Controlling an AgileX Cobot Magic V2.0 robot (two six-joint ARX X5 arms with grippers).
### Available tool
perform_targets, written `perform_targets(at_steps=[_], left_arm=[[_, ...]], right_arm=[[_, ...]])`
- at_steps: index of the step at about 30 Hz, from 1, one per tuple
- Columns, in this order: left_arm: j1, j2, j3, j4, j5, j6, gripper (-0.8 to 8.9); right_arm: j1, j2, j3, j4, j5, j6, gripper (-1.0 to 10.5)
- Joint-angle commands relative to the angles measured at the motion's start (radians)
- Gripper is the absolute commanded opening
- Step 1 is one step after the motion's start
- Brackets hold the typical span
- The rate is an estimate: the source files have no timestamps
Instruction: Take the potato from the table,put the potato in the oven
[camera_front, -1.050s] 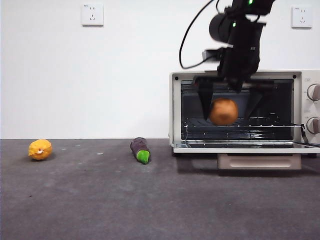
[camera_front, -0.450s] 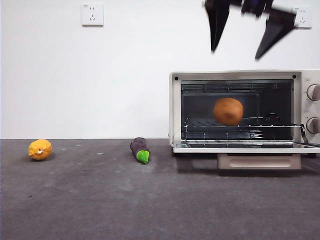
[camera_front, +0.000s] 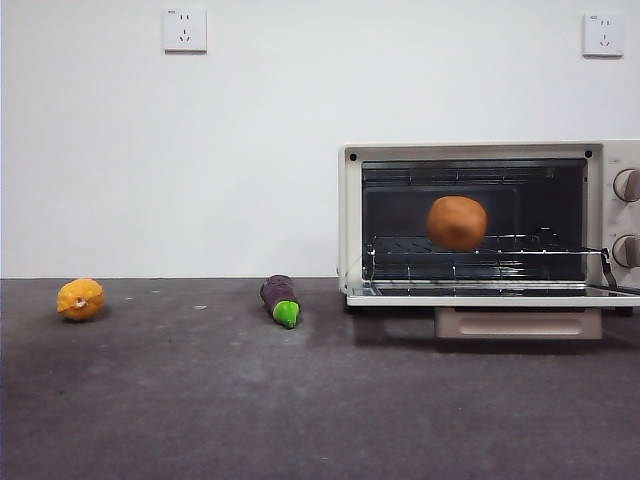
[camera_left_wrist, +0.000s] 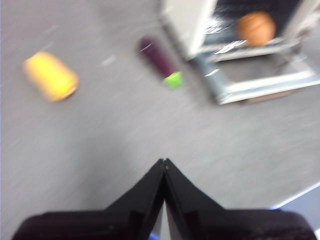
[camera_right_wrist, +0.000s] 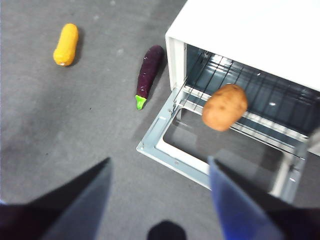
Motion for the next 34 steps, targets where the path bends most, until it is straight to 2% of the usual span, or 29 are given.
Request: perform_targets(at_steps=[1,4,6,8,10,16,19,22,27,29,31,34], left_arm=[[0.001,0.118,-0.005,0.154,0.067,0.087,-0.08],[0.016,0.253,-0.005,0.288,0.199,0.134,-0.08],[0.044,0.350,-0.005,0.367,0.293,0.137,-0.09],[0.092,0.446,-0.005,0.451,0.412,0.136,-0.09],[0.162,0.547,-0.005,0.545,0.577,0.108,-0.08],[0.384,0.825,-0.005,0.826,1.049,-0.112,-0.08],[0.467,0.959,0.003,0.952,1.170,-0.259,-0.08],[0.507,1.089,0.054,0.977,1.182,-0.340,-0.08],[0.507,1.264,0.216,0.908,1.174,-0.343,-0.08],[0.495,1.326,0.293,0.842,1.099,-0.332,-0.08],[0.490,1.366,0.349,0.770,0.983,-0.332,-0.08],[0.492,1.387,0.373,0.734,0.916,-0.320,-0.08]], right_arm=[[0.027,-0.079,-0.006,-0.027,0.043,-0.006,-0.1],[0.051,-0.173,-0.006,-0.054,0.063,-0.005,-0.1],[0.060,-0.230,-0.006,-0.064,0.068,-0.002,-0.1],[0.060,-0.281,-0.006,-0.077,0.072,0.002,-0.1],[0.060,-0.333,-0.006,-0.090,0.079,0.011,-0.1],[0.060,-0.456,-0.006,-0.134,0.079,0.051,-0.1],[0.060,-0.492,-0.006,-0.166,0.079,0.072,-0.1],[0.060,-0.509,-0.006,-0.167,0.079,0.072,-0.1],[0.060,-0.508,-0.006,-0.167,0.079,0.068,-0.1],[0.060,-0.507,-0.007,-0.167,0.079,0.064,0.0],[0.060,-0.507,-0.007,-0.167,0.079,0.061,0.0],[0.060,-0.509,-0.007,-0.167,0.079,0.061,0.0]])
